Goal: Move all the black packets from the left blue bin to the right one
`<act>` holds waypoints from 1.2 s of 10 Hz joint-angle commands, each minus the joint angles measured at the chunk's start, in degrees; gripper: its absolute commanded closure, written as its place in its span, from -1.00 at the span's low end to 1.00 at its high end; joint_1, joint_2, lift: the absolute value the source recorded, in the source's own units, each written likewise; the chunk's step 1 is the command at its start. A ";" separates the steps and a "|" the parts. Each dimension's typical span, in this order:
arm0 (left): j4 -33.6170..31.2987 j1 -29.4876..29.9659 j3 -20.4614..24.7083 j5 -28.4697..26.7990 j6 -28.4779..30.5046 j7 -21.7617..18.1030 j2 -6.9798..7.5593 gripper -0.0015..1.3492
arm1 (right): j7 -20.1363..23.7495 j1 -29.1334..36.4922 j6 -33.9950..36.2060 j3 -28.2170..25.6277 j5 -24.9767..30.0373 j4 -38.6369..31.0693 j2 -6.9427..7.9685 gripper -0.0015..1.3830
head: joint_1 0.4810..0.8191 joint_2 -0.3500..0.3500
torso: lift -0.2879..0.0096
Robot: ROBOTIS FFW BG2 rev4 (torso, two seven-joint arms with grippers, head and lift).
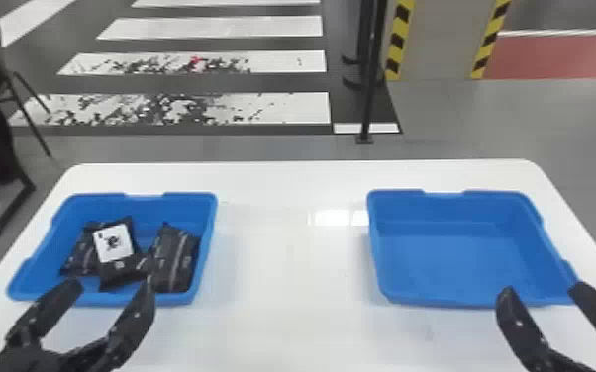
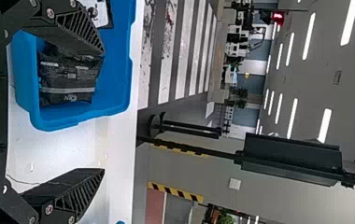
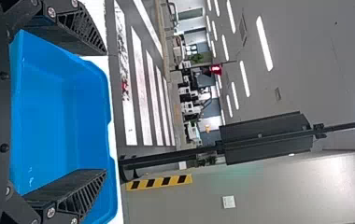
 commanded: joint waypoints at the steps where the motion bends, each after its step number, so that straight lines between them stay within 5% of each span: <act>1: 0.00 0.00 -0.01 -0.10 -0.01 0.00 -0.15 -0.76 | -0.08 0.00 0.00 0.00 0.00 0.01 0.05 -0.80 | 0.27 0.13 | -0.10; 8: 0.00 -0.56 -0.01 -0.10 0.55 0.00 -0.15 -0.76 | 0.01 -0.14 0.00 0.00 0.00 0.01 0.05 -0.80 | 0.27 0.13 | -0.10; 12: 0.00 -5.48 1.25 -0.45 7.58 0.00 0.53 -0.76 | 0.01 -0.28 0.00 0.00 -0.11 0.15 0.05 -0.80 | 0.27 0.15 | -0.10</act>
